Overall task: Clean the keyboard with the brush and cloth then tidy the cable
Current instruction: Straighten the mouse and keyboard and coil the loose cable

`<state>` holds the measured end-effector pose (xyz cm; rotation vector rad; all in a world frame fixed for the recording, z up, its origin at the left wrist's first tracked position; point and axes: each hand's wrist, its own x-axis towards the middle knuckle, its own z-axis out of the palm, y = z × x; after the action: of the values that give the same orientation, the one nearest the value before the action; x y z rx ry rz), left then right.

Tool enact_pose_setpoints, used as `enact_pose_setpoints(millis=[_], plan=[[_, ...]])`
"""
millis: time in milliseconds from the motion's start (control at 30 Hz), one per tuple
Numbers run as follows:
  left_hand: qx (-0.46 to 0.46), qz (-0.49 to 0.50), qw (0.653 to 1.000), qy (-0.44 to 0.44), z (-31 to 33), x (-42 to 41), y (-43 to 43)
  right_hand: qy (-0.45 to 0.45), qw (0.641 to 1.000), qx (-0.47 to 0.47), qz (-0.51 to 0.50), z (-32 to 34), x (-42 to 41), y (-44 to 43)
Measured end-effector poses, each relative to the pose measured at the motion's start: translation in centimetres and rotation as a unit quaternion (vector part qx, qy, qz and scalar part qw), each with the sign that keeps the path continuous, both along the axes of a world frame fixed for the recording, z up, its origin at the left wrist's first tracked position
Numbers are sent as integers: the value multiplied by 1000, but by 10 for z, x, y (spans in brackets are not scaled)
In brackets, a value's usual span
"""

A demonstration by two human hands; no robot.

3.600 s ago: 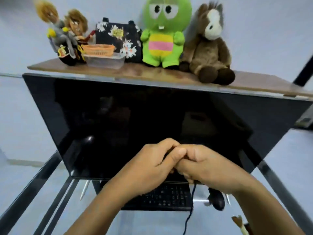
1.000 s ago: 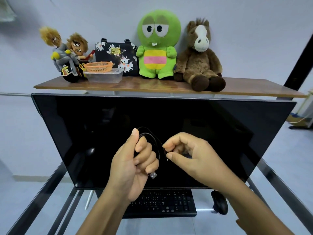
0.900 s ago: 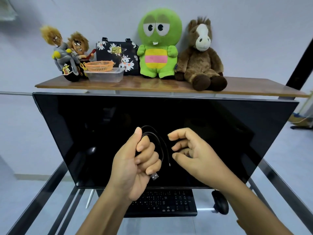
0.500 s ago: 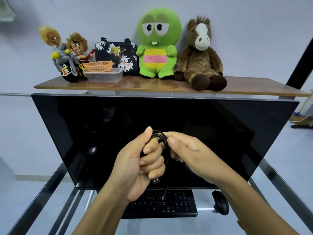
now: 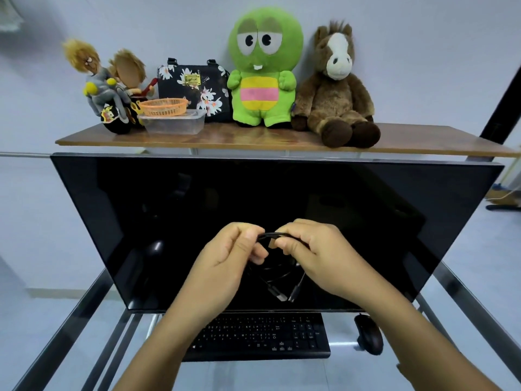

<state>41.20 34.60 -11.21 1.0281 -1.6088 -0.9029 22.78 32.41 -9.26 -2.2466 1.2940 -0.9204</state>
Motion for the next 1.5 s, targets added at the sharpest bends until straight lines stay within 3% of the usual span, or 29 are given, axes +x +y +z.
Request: enact_pose_setpoints(millis=[67,133,233,367,467,567,633,733,800,900,1000,1133,1233,1367,1500], plan=[[-13,5,996,-86,5,-3,0,21,999,-20,15,-1,2,-1],[-6,38,996,-75,4,-11,-3,19,999,-34,14,-5,5,0],[96,50,984,143,-4,-31,-5,-24,998,-45,-39,-20,12,6],[219,77,896,379,-25,-64,-3,-127,983,12,-130,-58,16,16],[268,88,839,466,-45,-84,-7,-181,965,105,-162,-85,5,22],[347,73,802,481,-70,-102,-10,-212,939,174,-208,-108,-19,26],[405,51,809,423,-90,-115,-11,-229,916,212,-252,-129,-42,27],[464,42,859,213,-124,-133,-19,-275,855,318,-305,-161,-76,26],[486,-5,866,118,-147,-144,-26,-291,819,370,-329,-179,-97,25],[525,-77,840,114,-176,-158,-38,-254,795,431,-344,-203,-124,20],[549,-64,826,110,-200,-173,-47,-218,781,475,-342,-220,-142,11],[568,2,819,84,-234,-192,-55,-169,789,479,-347,-238,-158,-4],[544,18,839,10,-249,-200,-59,-113,799,468,-359,-254,-162,-15],[476,-13,866,-151,-257,-205,-67,85,859,374,-338,-269,-160,-24],[387,-65,842,-370,-256,-208,-73,221,874,328,-284,-281,-152,-26]])
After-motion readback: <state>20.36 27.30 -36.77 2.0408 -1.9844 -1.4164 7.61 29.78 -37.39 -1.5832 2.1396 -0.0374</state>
